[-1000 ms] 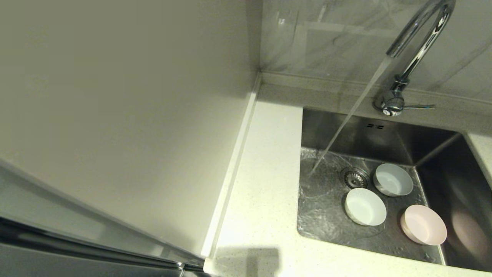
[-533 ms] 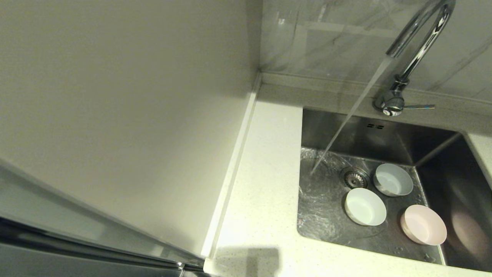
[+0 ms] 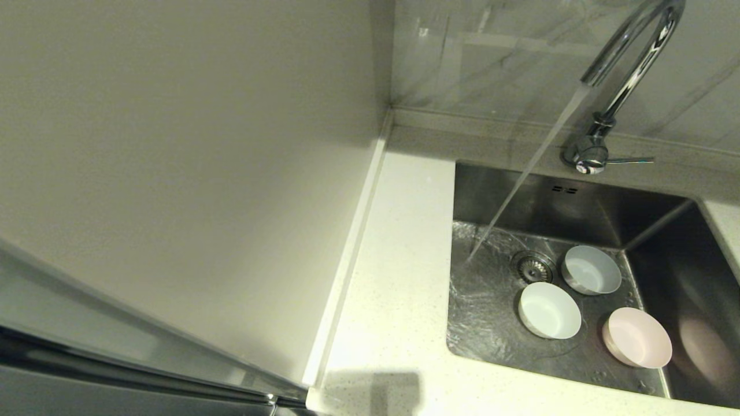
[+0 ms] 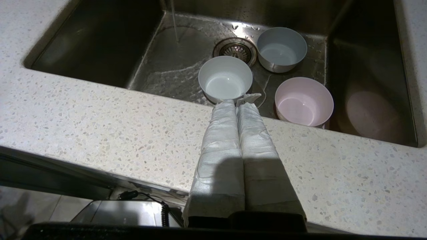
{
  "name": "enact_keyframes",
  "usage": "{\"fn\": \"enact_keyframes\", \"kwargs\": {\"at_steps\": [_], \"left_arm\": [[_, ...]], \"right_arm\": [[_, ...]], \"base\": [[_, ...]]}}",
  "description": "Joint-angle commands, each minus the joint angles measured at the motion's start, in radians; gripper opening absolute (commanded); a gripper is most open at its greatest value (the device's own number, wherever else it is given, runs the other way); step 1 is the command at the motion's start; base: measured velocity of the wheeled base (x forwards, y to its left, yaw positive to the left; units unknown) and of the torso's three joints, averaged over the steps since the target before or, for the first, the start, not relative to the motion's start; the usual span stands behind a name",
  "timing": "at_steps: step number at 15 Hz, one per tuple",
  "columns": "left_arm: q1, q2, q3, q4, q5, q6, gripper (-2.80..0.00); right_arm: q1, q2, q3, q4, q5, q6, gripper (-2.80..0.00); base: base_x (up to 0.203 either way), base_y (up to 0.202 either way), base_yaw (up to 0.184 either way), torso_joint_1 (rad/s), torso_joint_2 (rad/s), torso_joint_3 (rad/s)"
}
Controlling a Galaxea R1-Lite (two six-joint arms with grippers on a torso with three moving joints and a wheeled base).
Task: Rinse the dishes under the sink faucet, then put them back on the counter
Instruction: Turn off the faucet
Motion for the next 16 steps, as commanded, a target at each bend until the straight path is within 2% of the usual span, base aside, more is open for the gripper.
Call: {"fn": "enact_keyframes", "kwargs": {"at_steps": [1, 16], "left_arm": [[0.000, -0.003, 0.000, 0.000, 0.000, 0.000, -2.80], [0.000, -0.004, 0.000, 0.000, 0.000, -0.001, -2.80]], "right_arm": [[0.000, 0.001, 0.000, 0.000, 0.000, 0.000, -2.80], [0.000, 0.001, -0.004, -0.002, 0.005, -0.011, -2.80]], "base": [[0.000, 0.000, 0.000, 0.000, 0.00, 0.000], [0.000, 0.000, 0.000, 0.000, 0.00, 0.000]]}}
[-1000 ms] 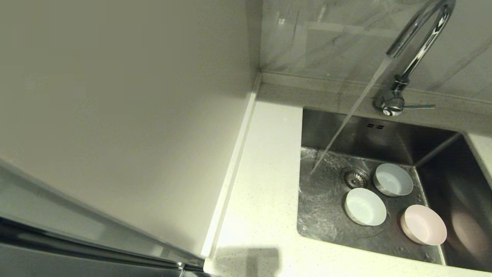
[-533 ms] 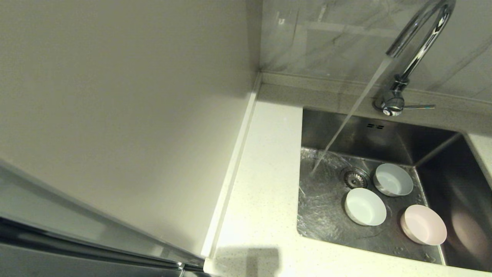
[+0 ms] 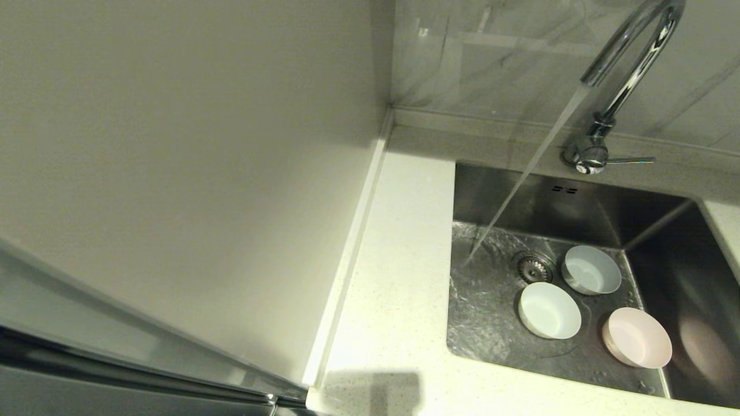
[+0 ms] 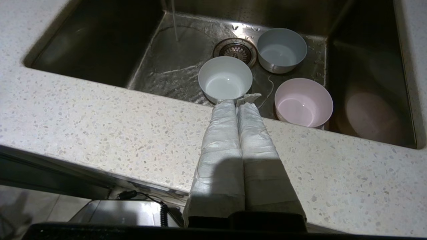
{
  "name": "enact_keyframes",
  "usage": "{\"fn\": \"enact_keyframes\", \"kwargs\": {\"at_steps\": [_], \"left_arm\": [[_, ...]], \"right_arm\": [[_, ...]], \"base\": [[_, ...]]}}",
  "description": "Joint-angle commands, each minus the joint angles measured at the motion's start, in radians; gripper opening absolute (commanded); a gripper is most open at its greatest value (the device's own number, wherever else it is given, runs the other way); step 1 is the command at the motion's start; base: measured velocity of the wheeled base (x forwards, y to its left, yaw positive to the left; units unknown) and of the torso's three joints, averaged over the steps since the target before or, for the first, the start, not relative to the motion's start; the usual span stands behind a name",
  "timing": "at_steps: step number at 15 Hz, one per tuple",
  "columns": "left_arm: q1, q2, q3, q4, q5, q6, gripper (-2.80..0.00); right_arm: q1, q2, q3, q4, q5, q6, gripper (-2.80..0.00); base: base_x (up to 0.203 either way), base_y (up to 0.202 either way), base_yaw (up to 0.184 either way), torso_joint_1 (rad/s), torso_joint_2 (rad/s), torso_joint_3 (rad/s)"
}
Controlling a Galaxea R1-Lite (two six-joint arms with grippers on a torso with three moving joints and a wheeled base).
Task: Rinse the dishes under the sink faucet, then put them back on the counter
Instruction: Turn off the faucet
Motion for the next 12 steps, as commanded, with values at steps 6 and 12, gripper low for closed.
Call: {"fn": "enact_keyframes", "kwargs": {"at_steps": [6, 12], "left_arm": [[-0.001, -0.003, 0.000, 0.000, 0.000, 0.001, -2.80], [0.000, -0.003, 0.000, 0.000, 0.000, -0.001, -2.80]], "right_arm": [[0.001, 0.294, -0.328, 0.008, 0.022, 0.084, -2.80], [0.000, 1.005, -0.682, -0.176, -0.007, 0.174, -2.80]], "base": [[0.000, 0.000, 0.000, 0.000, 0.00, 0.000], [0.000, 0.000, 0.000, 0.000, 0.00, 0.000]]}}
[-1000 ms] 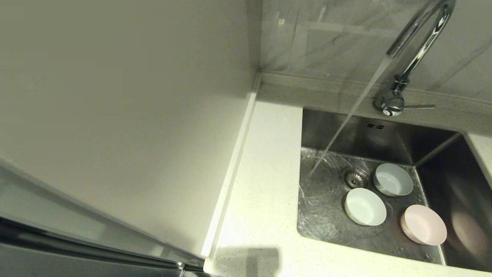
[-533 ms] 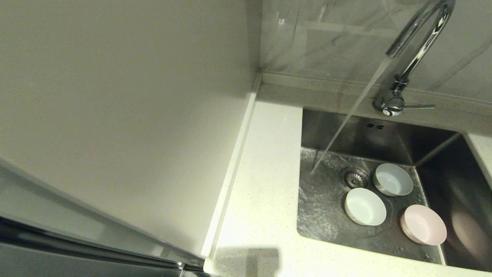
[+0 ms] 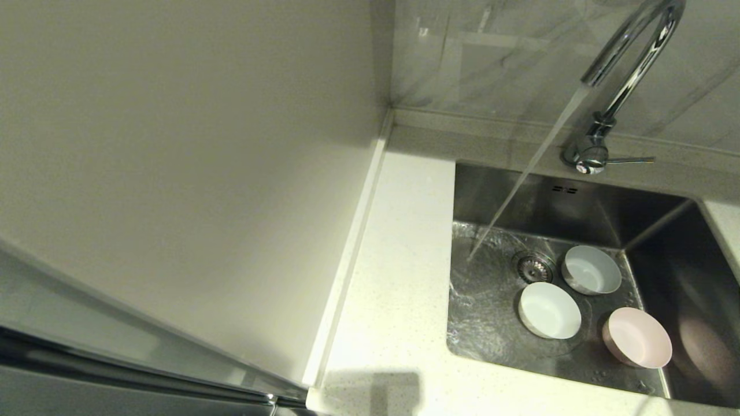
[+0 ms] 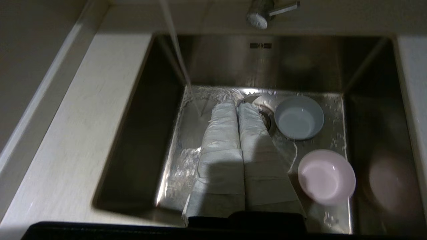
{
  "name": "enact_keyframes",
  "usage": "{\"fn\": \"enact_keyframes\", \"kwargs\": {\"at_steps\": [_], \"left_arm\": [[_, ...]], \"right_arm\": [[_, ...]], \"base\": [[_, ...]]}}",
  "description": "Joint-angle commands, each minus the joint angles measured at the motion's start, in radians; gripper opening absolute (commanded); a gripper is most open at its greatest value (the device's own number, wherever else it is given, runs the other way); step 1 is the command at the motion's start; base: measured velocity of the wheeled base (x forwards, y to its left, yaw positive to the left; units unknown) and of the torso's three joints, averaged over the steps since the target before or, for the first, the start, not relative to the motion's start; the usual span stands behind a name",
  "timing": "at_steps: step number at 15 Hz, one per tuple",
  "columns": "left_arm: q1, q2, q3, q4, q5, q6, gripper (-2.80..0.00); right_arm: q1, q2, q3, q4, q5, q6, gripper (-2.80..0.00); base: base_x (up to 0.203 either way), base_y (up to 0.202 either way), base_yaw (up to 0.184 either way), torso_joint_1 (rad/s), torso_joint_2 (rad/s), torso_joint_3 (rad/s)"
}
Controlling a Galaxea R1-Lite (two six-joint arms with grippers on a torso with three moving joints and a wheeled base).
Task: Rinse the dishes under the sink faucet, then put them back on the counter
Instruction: Turn off the faucet
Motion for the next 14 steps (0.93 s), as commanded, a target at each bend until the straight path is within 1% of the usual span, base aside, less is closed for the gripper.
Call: {"fn": "enact_keyframes", "kwargs": {"at_steps": [1, 3, 5, 6, 7, 8, 10, 13, 14], "left_arm": [[0.000, -0.003, 0.000, 0.000, 0.002, -0.001, -2.80], [0.000, -0.003, 0.000, 0.000, 0.000, -0.001, -2.80], [-0.001, -0.004, 0.000, 0.000, 0.000, 0.000, -2.80], [0.000, -0.003, 0.000, 0.000, 0.000, -0.001, -2.80], [-0.001, -0.003, 0.000, 0.000, 0.000, -0.001, -2.80], [-0.002, -0.003, 0.000, 0.000, 0.000, -0.001, -2.80], [0.000, -0.003, 0.000, 0.000, 0.000, -0.001, -2.80], [0.000, -0.003, 0.000, 0.000, 0.000, -0.001, -2.80], [0.000, -0.003, 0.000, 0.000, 0.000, -0.001, -2.80]], "right_arm": [[0.000, 0.355, -0.112, -0.102, -0.022, 0.008, -2.80], [0.001, 0.508, -0.204, -0.178, -0.046, -0.001, -2.80], [0.000, 0.617, -0.274, -0.216, -0.067, -0.078, -2.80], [-0.001, 0.641, -0.295, -0.225, -0.086, -0.103, -2.80], [-0.008, 0.652, -0.289, -0.228, -0.096, -0.102, -2.80], [-0.025, 0.662, -0.278, -0.228, -0.097, -0.066, -2.80], [-0.032, 0.705, -0.268, -0.229, -0.101, 0.054, -2.80], [-0.035, 0.784, -0.291, -0.260, -0.100, 0.170, -2.80], [-0.035, 0.808, -0.309, -0.287, -0.100, 0.195, -2.80]], "base": [[0.000, 0.000, 0.000, 0.000, 0.00, 0.000], [0.000, 0.000, 0.000, 0.000, 0.00, 0.000], [0.000, 0.000, 0.000, 0.000, 0.00, 0.000], [0.000, 0.000, 0.000, 0.000, 0.00, 0.000], [0.000, 0.000, 0.000, 0.000, 0.00, 0.000], [0.000, 0.000, 0.000, 0.000, 0.00, 0.000], [0.000, 0.000, 0.000, 0.000, 0.00, 0.000], [0.000, 0.000, 0.000, 0.000, 0.00, 0.000], [0.000, 0.000, 0.000, 0.000, 0.00, 0.000]]}}
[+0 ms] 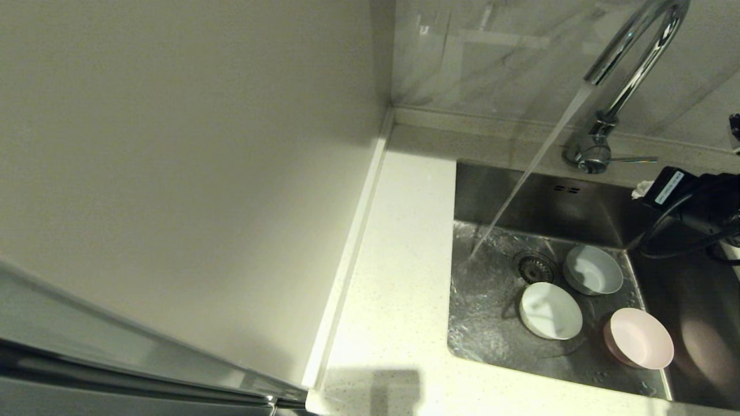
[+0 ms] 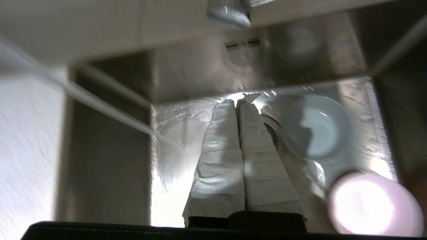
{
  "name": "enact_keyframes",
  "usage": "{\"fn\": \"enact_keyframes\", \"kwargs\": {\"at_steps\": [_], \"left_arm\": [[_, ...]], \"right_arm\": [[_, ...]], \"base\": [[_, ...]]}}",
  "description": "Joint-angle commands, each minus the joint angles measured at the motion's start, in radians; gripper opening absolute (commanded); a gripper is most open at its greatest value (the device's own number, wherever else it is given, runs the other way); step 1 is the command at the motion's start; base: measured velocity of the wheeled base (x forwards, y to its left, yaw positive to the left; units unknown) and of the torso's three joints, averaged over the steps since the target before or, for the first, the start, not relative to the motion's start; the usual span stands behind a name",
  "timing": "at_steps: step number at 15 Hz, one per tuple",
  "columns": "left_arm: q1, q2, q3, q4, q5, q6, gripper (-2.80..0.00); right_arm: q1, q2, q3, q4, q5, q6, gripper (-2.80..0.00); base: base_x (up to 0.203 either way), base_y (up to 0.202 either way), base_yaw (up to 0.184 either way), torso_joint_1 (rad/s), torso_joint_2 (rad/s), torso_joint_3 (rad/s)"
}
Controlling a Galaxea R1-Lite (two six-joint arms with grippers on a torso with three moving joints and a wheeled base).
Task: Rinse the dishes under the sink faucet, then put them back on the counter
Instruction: Turn off the faucet
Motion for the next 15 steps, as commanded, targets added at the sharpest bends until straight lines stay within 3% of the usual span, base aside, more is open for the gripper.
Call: {"fn": "enact_keyframes", "kwargs": {"at_steps": [1, 15], "left_arm": [[-0.001, -0.003, 0.000, -0.001, 0.000, -0.001, -2.80], [0.000, -0.003, 0.000, -0.001, 0.000, -0.001, -2.80]], "right_arm": [[-0.001, 0.073, -0.035, -0.039, 0.000, 0.031, -2.80], [-0.075, 0.186, -0.107, -0.143, -0.003, 0.045, -2.80]], "base": [[0.000, 0.000, 0.000, 0.000, 0.00, 0.000], [0.000, 0.000, 0.000, 0.000, 0.00, 0.000]]}}
